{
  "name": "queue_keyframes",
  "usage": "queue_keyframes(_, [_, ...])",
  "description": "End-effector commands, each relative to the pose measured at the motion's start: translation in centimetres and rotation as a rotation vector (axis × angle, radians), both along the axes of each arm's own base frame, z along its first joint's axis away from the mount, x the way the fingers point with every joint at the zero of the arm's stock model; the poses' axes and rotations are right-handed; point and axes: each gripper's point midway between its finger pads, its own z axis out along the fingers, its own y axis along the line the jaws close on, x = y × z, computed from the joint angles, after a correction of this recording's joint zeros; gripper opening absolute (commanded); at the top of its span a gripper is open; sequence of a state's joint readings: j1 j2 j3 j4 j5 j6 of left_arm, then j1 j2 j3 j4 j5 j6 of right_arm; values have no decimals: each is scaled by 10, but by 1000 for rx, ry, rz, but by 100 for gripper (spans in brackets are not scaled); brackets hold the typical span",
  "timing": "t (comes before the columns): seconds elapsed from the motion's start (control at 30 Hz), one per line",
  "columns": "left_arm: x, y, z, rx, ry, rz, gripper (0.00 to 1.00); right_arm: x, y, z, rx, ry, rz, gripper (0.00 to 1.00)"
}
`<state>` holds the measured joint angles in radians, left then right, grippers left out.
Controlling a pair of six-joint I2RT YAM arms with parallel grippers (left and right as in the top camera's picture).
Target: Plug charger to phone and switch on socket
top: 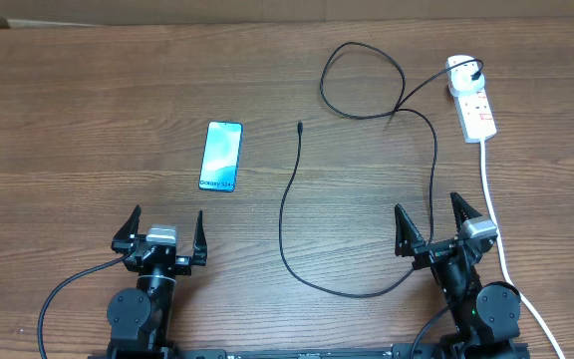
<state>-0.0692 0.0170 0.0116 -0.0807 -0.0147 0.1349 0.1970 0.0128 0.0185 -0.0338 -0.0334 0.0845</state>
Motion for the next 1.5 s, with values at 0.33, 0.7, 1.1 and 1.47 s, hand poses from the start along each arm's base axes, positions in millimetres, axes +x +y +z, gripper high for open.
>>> queue_keyframes(0.33, [-4, 2, 30, 13, -68, 7, 100, -3, -2, 21, 2, -49, -11, 100])
queue_keyframes(0.7, [-12, 3, 67, 15, -58, 6, 100, -13, -4, 57, 11, -89, -11, 100])
queue_keyframes(1.1, [9, -8, 105, 17, 87, -48, 100, -20, 1, 99, -4, -26, 25, 100])
queue_keyframes(1.47, [44, -30, 147, 4, 377, -168, 100, -2, 15, 129, -47, 233, 85, 100])
